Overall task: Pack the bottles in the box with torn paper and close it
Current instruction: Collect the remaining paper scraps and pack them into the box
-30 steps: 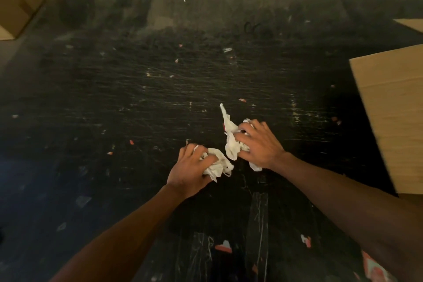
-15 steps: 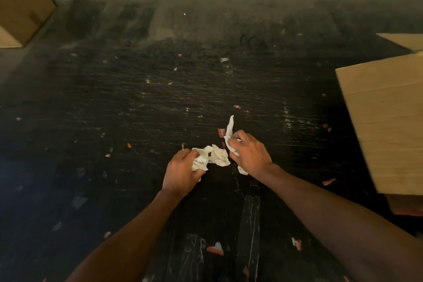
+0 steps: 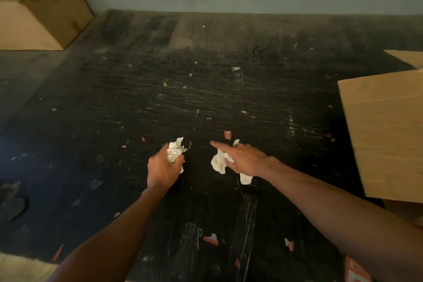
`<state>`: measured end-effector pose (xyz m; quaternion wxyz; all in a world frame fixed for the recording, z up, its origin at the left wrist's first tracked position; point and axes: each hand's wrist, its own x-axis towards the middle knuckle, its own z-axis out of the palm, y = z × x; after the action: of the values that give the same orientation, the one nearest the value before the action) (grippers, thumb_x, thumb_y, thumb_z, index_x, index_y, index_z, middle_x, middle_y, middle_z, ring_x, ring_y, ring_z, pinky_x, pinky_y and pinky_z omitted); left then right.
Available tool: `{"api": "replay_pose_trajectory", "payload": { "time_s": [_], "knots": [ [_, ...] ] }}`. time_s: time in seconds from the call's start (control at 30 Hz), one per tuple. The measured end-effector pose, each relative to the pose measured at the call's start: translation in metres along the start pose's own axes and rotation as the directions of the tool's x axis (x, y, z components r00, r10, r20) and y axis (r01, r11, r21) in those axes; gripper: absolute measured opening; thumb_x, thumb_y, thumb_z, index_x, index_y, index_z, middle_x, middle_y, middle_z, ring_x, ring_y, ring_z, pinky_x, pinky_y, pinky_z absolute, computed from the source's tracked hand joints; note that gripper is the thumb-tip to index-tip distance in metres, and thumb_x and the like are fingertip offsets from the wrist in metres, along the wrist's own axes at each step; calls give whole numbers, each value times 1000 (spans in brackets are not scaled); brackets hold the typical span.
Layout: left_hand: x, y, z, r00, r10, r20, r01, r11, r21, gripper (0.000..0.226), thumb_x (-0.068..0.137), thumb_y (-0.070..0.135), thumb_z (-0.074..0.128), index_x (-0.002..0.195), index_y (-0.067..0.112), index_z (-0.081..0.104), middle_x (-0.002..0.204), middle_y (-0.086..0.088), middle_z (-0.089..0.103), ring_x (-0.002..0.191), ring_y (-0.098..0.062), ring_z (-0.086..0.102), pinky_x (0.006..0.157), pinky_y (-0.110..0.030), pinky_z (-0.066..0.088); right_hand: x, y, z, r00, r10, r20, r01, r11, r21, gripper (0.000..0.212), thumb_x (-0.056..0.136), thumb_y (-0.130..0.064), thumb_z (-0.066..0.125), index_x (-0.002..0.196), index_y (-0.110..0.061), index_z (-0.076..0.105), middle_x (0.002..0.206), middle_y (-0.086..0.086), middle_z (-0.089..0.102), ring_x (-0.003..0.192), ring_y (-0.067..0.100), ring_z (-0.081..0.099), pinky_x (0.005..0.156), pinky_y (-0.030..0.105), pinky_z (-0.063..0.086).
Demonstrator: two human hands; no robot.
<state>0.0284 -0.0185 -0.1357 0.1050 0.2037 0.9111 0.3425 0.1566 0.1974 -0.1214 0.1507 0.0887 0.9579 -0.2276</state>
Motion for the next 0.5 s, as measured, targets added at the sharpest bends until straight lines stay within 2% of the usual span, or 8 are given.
{"api": "replay_pose_trajectory", "payload": {
  "time_s": [0.07, 0.1, 0.2, 0.27, 0.33, 0.4, 0.5],
  "knots": [
    [-6, -2, -7, 1000, -16, -14, 16, 1000, -1, 44, 87, 21, 70, 129, 13, 57, 105, 1, 70, 94, -9, 66, 86, -33, 56, 2, -5, 4, 997, 2, 77, 9, 988, -152, 57, 100, -27, 49, 150, -41, 25, 126, 12, 58, 103, 29, 62, 76, 37, 49],
    [-10, -3, -10, 999, -21, -24, 21, 1000, -7, 43, 87, 21, 70, 128, 13, 58, 103, 3, 70, 92, -8, 66, 85, -31, 56, 3, -8, 5, 996, -2, 89, 20, 980, -197, 53, 100, -29, 49, 148, -41, 31, 131, 12, 56, 110, 33, 60, 82, 42, 49],
    [-23, -1, -20, 999, -15, -52, 15, 1000, -12, 37, 87, 20, 70, 123, 14, 60, 97, 7, 68, 89, -7, 66, 81, -29, 55, 0, -13, 5, 995, -50, 84, 71, 960, -272, 35, 100, -30, 49, 134, -33, 46, 120, 11, 60, 104, 32, 61, 79, 44, 52],
    [-32, -1, -26, 998, -18, -68, 16, 1000, -21, 41, 87, 20, 70, 126, 13, 59, 100, 4, 70, 92, -9, 67, 85, -33, 57, -7, -12, 7, 997, -66, 51, 78, 953, -293, 28, 100, -30, 48, 127, -29, 50, 116, 12, 60, 102, 31, 62, 76, 42, 51],
    [-41, -3, -32, 997, -37, -68, 35, 999, -33, 46, 88, 21, 70, 131, 13, 57, 106, 0, 71, 96, -11, 67, 89, -38, 57, -16, -7, 13, 999, -52, 9, 52, 969, -243, 23, 99, -30, 48, 122, -30, 52, 114, 11, 61, 101, 30, 63, 75, 41, 50],
    [-50, -4, -37, 997, -51, -65, 48, 998, -40, 49, 88, 23, 70, 133, 13, 55, 108, -1, 71, 98, -13, 68, 89, -41, 57, -26, -5, 18, 999, -9, -33, 6, 994, -106, 17, 99, -30, 49, 116, -32, 53, 112, 8, 63, 102, 27, 63, 76, 37, 50],
    [-62, -7, -43, 996, -63, -65, 58, 996, -70, 51, 88, 25, 70, 135, 13, 53, 109, -1, 71, 96, -12, 69, 86, -40, 59, -37, -14, 16, 993, -12, -114, 11, 1000, -2, 19, 98, -29, 52, 115, -35, 53, 115, 4, 65, 106, 22, 63, 84, 39, 53]
  ]
}}
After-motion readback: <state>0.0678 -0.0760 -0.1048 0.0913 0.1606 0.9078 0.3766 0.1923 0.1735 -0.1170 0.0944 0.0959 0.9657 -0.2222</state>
